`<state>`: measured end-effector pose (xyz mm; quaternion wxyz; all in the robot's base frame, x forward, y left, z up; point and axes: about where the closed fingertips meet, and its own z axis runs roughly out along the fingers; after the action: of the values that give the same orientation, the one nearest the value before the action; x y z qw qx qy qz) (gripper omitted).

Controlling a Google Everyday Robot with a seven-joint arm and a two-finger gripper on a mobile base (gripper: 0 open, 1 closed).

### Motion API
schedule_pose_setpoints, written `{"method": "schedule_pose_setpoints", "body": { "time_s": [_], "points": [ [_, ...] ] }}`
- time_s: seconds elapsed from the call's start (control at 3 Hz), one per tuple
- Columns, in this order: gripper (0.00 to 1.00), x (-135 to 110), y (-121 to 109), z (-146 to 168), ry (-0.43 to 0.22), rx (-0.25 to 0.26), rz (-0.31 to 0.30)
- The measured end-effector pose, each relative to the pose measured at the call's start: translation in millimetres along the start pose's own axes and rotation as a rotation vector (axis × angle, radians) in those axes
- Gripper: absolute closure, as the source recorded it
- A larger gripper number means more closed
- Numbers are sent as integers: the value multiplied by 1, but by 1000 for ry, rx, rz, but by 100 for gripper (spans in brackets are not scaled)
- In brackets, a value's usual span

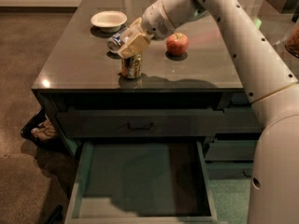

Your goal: Pick orange can from middle drawer and place on counter

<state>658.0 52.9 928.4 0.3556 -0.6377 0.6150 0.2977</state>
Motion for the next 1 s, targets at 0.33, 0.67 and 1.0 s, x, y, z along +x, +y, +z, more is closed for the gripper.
{"method": "schedule_pose_setpoints", "body": {
  "time_s": [0.33,0.67,1.0],
  "points": [
    [6,0,0,0,0,0,0],
    [0,0,0,0,0,0,0],
    [0,0,0,0,0,0,0]
  ]
}}
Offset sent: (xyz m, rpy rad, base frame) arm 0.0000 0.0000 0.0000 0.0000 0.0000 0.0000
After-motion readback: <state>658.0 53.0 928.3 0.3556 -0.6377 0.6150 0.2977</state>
